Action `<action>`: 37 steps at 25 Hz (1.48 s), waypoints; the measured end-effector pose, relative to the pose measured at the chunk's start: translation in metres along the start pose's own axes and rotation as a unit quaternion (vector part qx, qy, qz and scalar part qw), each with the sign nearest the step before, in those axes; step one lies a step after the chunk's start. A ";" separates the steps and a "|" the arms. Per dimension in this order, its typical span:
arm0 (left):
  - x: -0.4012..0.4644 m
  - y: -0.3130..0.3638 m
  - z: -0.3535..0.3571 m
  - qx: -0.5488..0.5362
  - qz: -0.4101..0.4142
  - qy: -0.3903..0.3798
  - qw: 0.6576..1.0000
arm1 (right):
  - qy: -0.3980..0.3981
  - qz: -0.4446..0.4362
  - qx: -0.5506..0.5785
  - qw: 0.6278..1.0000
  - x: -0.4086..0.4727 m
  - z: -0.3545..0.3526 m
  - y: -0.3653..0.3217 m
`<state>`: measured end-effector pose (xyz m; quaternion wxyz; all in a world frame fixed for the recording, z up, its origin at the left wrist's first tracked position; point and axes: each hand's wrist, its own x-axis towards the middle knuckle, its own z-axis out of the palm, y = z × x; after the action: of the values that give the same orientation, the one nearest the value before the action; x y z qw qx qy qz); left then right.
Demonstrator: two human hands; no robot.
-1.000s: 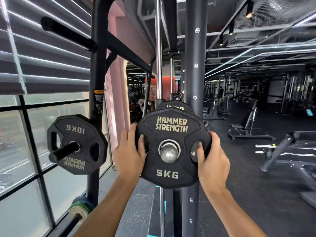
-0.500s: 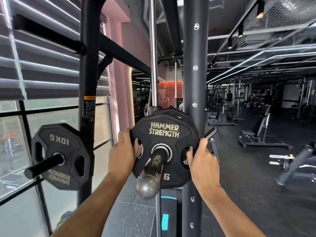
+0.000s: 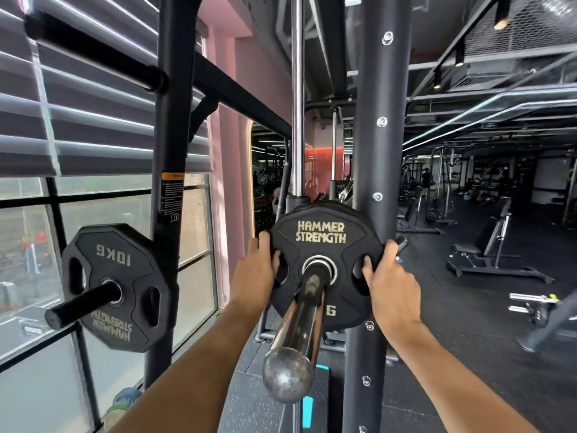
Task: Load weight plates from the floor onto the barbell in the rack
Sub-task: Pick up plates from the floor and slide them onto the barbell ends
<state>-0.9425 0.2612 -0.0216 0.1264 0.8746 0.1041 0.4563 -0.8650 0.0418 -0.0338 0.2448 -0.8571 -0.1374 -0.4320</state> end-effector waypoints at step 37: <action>-0.056 -0.018 -0.069 0.231 0.098 0.046 0.967 | 0.071 -0.014 0.264 0.962 -0.067 0.007 -0.048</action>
<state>-1.0316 0.2702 -0.0322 -0.1290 0.8643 0.1263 0.4695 -0.9214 0.0846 -0.0766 0.4656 -0.7269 -0.2410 -0.4436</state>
